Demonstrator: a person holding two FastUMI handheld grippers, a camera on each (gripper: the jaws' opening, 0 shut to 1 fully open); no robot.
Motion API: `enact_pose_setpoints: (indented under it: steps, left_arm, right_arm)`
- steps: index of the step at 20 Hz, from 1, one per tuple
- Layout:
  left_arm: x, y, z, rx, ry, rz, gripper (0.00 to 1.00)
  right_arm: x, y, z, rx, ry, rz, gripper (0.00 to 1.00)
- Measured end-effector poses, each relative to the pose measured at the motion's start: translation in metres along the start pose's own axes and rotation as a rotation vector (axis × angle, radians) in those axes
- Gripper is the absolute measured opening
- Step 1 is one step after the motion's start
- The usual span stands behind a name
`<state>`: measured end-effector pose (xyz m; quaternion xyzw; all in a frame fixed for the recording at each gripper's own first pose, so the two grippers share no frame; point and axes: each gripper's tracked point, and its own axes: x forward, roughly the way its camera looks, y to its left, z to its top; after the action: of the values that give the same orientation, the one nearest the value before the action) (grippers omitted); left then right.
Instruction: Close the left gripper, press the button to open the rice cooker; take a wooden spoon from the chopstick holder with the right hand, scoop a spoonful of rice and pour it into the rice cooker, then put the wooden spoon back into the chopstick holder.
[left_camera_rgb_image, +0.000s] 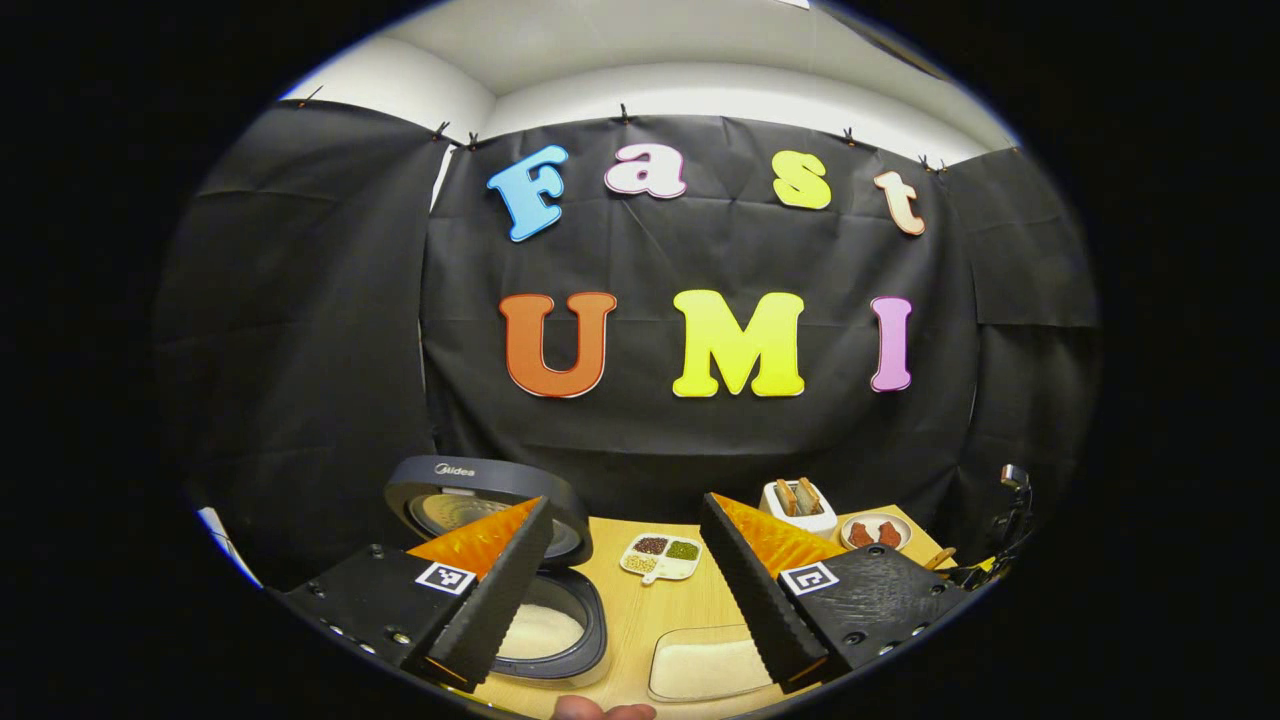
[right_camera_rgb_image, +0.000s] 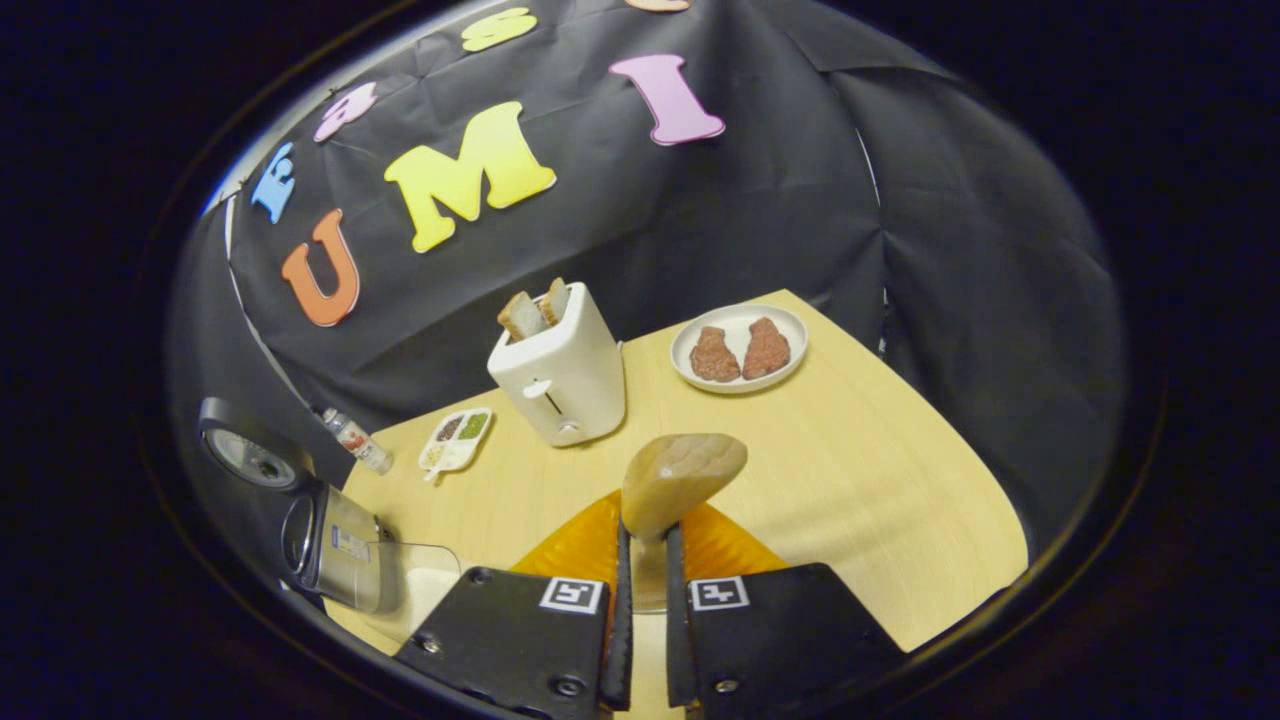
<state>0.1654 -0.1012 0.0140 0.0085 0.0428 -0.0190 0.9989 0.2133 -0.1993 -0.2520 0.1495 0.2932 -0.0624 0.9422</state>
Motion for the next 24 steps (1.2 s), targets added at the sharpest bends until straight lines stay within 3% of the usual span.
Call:
enact_pose_setpoints:
  steps: [8,11,13,16,19,24]
  left_arm:
    - [-0.043,0.052,-0.003,-0.009,-0.025,0.004,0.95]
    - [-0.057,0.070,-0.008,0.008,-0.024,0.004,0.95]
    - [-0.065,0.080,-0.012,0.008,-0.015,0.004,0.95]
    - [-0.078,0.100,-0.012,0.011,-0.017,0.023,0.95]
    - [-0.090,0.118,-0.012,-0.009,-0.020,0.046,0.95]
    - [-0.105,0.145,-0.014,-0.017,-0.025,0.100,0.95]
  right_arm:
    - [-0.058,0.043,0.047,-0.050,-0.103,-0.045,0.16]
    - [-0.083,0.085,0.055,-0.070,-0.126,-0.006,0.16]
    - [-0.097,0.130,0.051,-0.082,-0.135,0.067,0.16]
    - [-0.105,0.189,0.029,-0.123,-0.111,0.173,0.16]
    - [-0.097,0.219,-0.006,-0.162,-0.063,0.217,0.16]
    - [-0.055,0.214,-0.065,-0.257,0.042,0.160,0.16]
